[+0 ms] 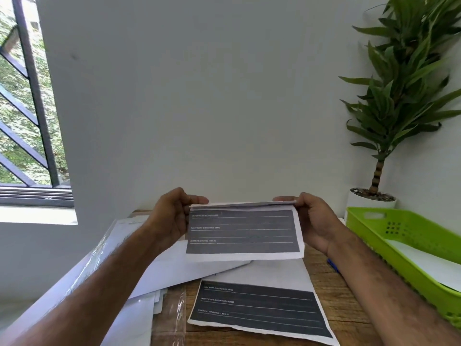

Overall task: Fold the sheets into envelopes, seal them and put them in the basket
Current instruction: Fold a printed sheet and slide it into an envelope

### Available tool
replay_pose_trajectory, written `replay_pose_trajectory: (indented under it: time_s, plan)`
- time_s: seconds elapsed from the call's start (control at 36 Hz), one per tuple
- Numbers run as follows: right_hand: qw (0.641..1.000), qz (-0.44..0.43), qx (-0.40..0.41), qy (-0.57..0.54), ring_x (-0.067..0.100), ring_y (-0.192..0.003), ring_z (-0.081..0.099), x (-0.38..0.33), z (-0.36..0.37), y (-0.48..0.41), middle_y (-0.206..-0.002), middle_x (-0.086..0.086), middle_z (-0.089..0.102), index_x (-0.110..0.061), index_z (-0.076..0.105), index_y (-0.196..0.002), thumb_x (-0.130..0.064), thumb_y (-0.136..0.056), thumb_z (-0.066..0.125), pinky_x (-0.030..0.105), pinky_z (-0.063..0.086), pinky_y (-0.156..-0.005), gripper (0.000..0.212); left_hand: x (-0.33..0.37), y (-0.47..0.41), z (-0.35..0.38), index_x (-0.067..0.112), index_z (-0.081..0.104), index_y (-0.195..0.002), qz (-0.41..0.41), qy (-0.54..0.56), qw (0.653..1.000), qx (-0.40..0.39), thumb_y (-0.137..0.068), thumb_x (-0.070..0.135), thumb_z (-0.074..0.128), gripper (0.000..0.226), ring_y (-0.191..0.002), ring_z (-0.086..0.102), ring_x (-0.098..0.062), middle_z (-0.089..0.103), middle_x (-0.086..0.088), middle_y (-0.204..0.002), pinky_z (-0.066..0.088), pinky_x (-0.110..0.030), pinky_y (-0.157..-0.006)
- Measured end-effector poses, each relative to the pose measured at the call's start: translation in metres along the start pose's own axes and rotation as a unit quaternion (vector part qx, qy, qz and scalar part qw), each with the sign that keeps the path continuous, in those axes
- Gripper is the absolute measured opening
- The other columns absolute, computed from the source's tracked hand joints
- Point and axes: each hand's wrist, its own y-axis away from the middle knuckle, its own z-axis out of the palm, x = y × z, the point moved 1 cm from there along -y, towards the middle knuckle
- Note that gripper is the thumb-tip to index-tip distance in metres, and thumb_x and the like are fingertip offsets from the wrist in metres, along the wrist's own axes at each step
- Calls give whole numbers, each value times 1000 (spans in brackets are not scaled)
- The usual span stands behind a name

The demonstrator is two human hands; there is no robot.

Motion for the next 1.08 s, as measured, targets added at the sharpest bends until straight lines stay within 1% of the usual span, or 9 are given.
replay_pose_trajectory:
  time_s: [0.11, 0.22, 0.33, 0.44, 0.61, 0.78, 0.86, 1.0, 1.08]
  plan:
    - [999, 6, -12, 41, 28, -77, 57, 1, 6, 0, -92, 12, 61, -10, 79, -99, -37, -81, 64, 34, 46, -67, 35, -6, -4, 2, 5, 70, -99, 50, -129, 990, 17, -86, 17, 74, 19, -80, 65, -26, 68, -12, -89, 54, -36, -71]
    - [992, -41, -9, 117, 29, -87, 71, 7, 13, -2, -108, 14, 74, -18, 75, -111, -15, -74, 84, 40, 61, -69, 38, -11, -3, 5, 14, 71, -104, 99, -149, 983, 52, -68, 5, 87, 40, -80, 68, -29, 70, -16, -101, 59, -39, -74]
    - [988, -62, 28, 137, 37, -102, 71, 10, 16, -3, -113, 15, 72, -26, 71, -117, 0, -71, 86, 53, 60, -86, 55, -11, 1, 10, 26, 64, -121, 126, -179, 973, 68, -75, 3, 83, 56, -83, 71, -25, 72, -11, -102, 60, -30, -68]
    - [985, -85, 49, 140, 28, -90, 74, 9, 19, 0, -104, 12, 77, -14, 73, -113, 3, -72, 84, 35, 63, -75, 46, -10, -1, 6, 23, 61, -129, 98, -156, 982, 47, -72, -2, 83, 66, -97, 72, -33, 72, -16, -110, 60, -37, -80]
    - [993, -59, 25, 100, 20, -70, 75, 5, 23, 5, -91, 10, 79, -2, 74, -103, 7, -79, 75, 25, 59, -57, 26, -7, 7, 11, 2, 70, -105, 74, -120, 990, 1, -76, -13, 71, 33, -74, 74, -23, 77, -18, -99, 61, -28, -63]
    - [996, -1, 7, 84, 24, -72, 69, 10, 18, 2, -87, 14, 74, -5, 73, -98, 7, -87, 65, 34, 60, -56, 17, -8, 3, 5, 3, 71, -92, 61, -89, 994, 4, -78, -17, 63, 25, -68, 67, -25, 72, -14, -79, 55, -31, -60]
    - [997, 12, -7, 70, 24, -77, 69, 10, 17, 2, -88, 11, 72, -8, 75, -95, 7, -92, 60, 35, 62, -56, 21, -8, 2, 3, 4, 72, -90, 60, -113, 992, 11, -84, -13, 62, 20, -71, 66, -23, 72, -10, -76, 55, -27, -59]
    - [998, 44, -7, 45, 19, -64, 73, 7, 12, 4, -82, 10, 73, -8, 73, -96, 3, -95, 59, 31, 60, -49, 18, -8, 5, 0, 6, 73, -101, 8, -110, 994, -18, -97, -3, 53, 21, -87, 74, -37, 75, -21, -98, 64, -39, -67]
    - [998, 51, -11, 38, 24, -62, 73, 4, 11, 5, -80, 14, 72, -5, 67, -105, -3, -98, 57, 29, 59, -48, 13, -6, 7, 1, 4, 64, -108, -18, -84, 996, -32, -102, 5, 46, 19, -78, 76, -35, 75, -26, -93, 63, -34, -59]
